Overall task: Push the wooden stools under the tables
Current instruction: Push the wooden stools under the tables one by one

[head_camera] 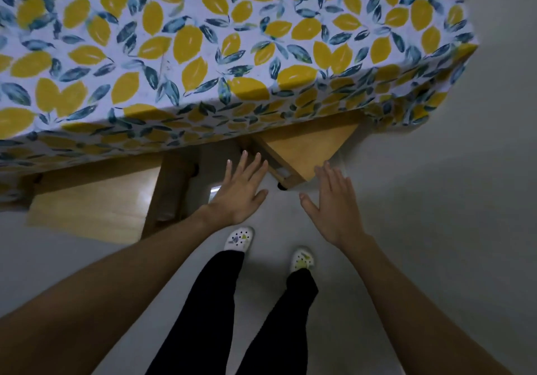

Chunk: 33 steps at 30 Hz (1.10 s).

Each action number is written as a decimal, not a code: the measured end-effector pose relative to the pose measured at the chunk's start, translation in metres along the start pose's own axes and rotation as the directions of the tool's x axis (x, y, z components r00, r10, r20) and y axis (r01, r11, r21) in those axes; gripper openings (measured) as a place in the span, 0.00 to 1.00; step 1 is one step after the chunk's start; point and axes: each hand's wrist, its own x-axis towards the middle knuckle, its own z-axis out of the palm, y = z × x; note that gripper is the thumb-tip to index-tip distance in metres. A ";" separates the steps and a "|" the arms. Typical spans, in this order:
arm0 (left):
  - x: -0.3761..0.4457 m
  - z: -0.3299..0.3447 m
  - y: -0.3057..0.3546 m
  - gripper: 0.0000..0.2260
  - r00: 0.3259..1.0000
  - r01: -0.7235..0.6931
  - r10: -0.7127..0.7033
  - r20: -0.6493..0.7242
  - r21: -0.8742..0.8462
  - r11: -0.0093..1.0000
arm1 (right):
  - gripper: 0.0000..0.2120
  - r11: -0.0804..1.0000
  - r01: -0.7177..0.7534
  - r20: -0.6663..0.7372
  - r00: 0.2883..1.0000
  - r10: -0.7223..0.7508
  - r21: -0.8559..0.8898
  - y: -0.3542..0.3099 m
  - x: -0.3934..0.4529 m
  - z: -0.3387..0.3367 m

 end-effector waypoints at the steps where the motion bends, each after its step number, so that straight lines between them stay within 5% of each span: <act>1: 0.016 0.013 -0.005 0.28 1.000 0.011 -0.011 0.000 0.007 1.000 | 0.34 1.000 0.011 0.007 1.000 -0.011 0.003 0.013 0.013 0.018; 14: 0.181 0.132 -0.036 0.27 0.985 0.094 -0.067 -0.161 0.164 0.982 | 0.40 0.957 0.254 -0.089 0.960 -0.267 -0.139 0.126 0.151 0.169; 33: 0.176 0.166 -0.017 0.24 0.956 0.157 -0.135 -0.261 0.066 0.985 | 0.35 0.860 0.301 -0.262 0.865 -0.428 -0.411 0.158 0.162 0.203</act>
